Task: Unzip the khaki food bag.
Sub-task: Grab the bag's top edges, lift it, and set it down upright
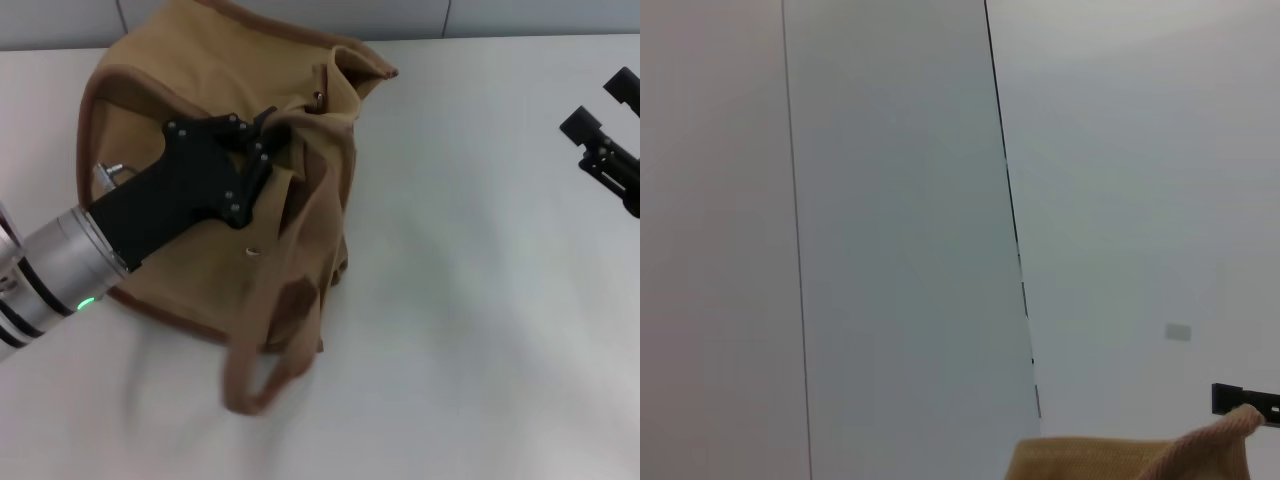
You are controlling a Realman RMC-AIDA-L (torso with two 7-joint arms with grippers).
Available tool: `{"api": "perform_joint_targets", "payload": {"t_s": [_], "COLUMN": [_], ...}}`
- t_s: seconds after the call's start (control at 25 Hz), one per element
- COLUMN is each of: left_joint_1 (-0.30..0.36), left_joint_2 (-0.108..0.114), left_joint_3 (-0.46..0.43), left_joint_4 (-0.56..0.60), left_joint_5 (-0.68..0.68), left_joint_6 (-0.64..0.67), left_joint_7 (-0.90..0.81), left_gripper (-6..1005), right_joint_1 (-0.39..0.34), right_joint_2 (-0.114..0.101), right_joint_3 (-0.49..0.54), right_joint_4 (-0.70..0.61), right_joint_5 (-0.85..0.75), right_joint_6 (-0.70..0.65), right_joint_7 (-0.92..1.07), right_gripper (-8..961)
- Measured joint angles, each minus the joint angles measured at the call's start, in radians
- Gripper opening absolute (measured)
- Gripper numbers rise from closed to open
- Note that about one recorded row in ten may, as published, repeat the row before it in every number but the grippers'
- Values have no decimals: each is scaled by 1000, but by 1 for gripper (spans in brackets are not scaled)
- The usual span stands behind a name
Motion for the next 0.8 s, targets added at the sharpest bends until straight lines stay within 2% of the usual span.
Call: {"api": "perform_joint_targets", "payload": {"t_s": [0.16,0.36,0.52,0.64,0.8], "left_joint_1": [12,15,16,17,19], "left_joint_2": [0,0,0,0,0], "left_joint_3": [-1,3,3,4,4], "left_joint_4": [-8,-12,-19,-19,-20], "left_joint_5": [-1,5,3,5,7], "left_joint_6": [10,15,17,17,18], "left_joint_7": [4,8,10,10,11], "left_gripper": [61,62,63,64,65], "right_joint_1": [11,66,120,165,189], "right_joint_2": [1,1,-4,-8,-8], "right_joint_3": [-2,-8,-59,-159,-201], "right_joint_4": [22,81,63,-27,-63], "right_joint_5": [-5,-13,-39,-40,-40], "right_joint_6": [42,109,120,125,134], "right_joint_7": [-56,-44,83,286,348], "right_gripper": [839,839,839,838,838]}}
